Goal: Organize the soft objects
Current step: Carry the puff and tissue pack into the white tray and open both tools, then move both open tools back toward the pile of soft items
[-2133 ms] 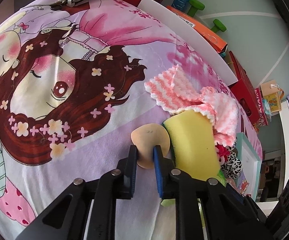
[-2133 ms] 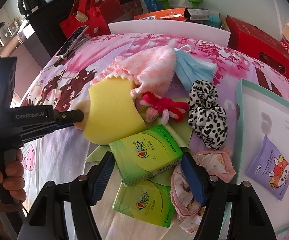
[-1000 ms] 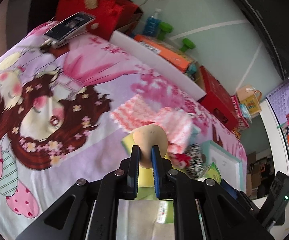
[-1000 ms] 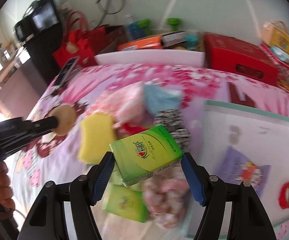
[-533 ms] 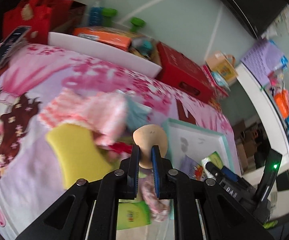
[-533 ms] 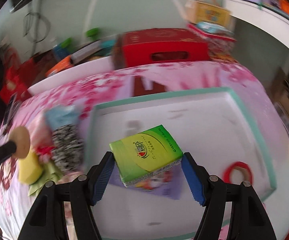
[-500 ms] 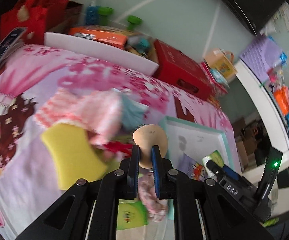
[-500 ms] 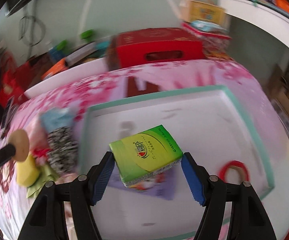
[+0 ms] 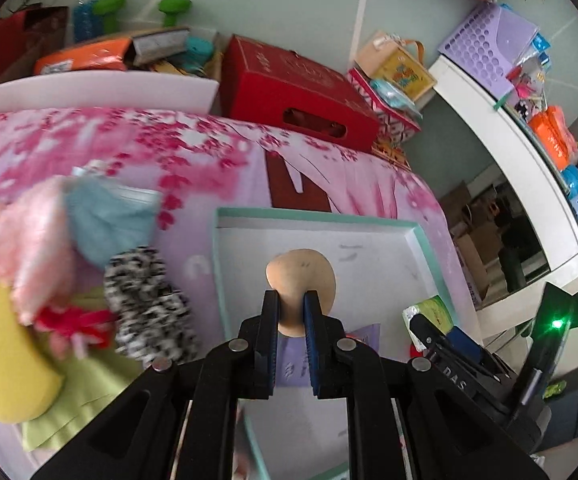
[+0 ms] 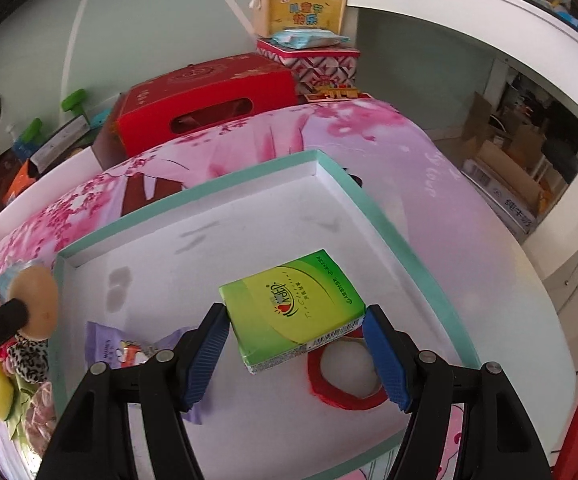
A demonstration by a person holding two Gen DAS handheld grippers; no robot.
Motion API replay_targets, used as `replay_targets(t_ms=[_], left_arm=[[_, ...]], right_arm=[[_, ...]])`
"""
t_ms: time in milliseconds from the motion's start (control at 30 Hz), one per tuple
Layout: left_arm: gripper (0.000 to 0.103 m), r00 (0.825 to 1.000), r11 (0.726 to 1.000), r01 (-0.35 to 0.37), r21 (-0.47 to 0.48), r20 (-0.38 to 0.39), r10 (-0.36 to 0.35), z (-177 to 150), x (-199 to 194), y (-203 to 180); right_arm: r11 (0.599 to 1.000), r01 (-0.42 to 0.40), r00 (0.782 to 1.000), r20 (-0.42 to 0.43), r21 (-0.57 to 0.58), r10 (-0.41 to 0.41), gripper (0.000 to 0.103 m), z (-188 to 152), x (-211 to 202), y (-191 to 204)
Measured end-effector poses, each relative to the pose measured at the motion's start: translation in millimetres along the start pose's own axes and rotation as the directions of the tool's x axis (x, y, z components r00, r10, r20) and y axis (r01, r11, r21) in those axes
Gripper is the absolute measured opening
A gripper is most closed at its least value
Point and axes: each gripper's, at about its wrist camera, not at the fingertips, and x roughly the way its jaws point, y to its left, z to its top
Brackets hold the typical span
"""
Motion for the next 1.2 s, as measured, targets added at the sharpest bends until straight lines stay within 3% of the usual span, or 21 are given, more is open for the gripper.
replay_targets(t_ms=[167, 367, 500, 600, 633, 700, 867, 1200], left_arm=[[0.015, 1.0, 1.0, -0.003, 0.004, -0.024, 0.004, 2.3, 24.1, -6.8], [0.027, 0.998, 0.999, -0.033, -0.008, -0.052, 0.032, -1.2, 35.7, -3.8], [0.056, 0.997, 0.998, -0.058, -0.003, -0.044, 0.058, -2.3, 31.3, -2.0], [0.067, 0.996, 0.996, -0.089, 0.01, -0.026, 0.089, -0.4, 26.2, -3.0], [0.077, 0.994, 0.994, -0.112, 0.017, -0.019, 0.112, 0.2, 25.0, -3.8], [0.084, 0.987, 0.987, -0.159, 0.037, 0.004, 0.159, 2.0, 23.0, -5.1], [0.085, 0.983, 0.982, -0.184, 0.039, 0.02, 0.183, 3.5, 21.6, -2.0], [0.085, 0.954, 0.953, -0.297, 0.054, 0.048, 0.295, 4.0, -6.7, 5.0]], right_arm=[[1.0, 0.008, 1.0, -0.013, 0.008, -0.008, 0.072, -1.2, 3.8, -0.7], [1.0, 0.017, 0.999, -0.047, -0.015, -0.018, 0.079, -1.0, 9.6, 2.3], [1.0, 0.008, 0.998, -0.056, -0.024, -0.009, 0.09, -1.5, 7.0, 5.5], [1.0, 0.004, 0.998, -0.058, -0.024, -0.005, 0.103, -1.4, 5.8, 6.2], [1.0, 0.002, 0.998, -0.056, -0.018, -0.003, 0.103, -1.5, 5.4, 5.7], [1.0, -0.008, 0.998, -0.06, -0.009, 0.008, 0.103, -1.1, 5.9, 4.4], [1.0, -0.006, 0.998, -0.07, -0.002, 0.006, 0.103, -1.4, 6.7, 3.2], [1.0, -0.024, 0.998, -0.061, -0.01, 0.023, 0.103, 0.6, -8.9, 8.5]])
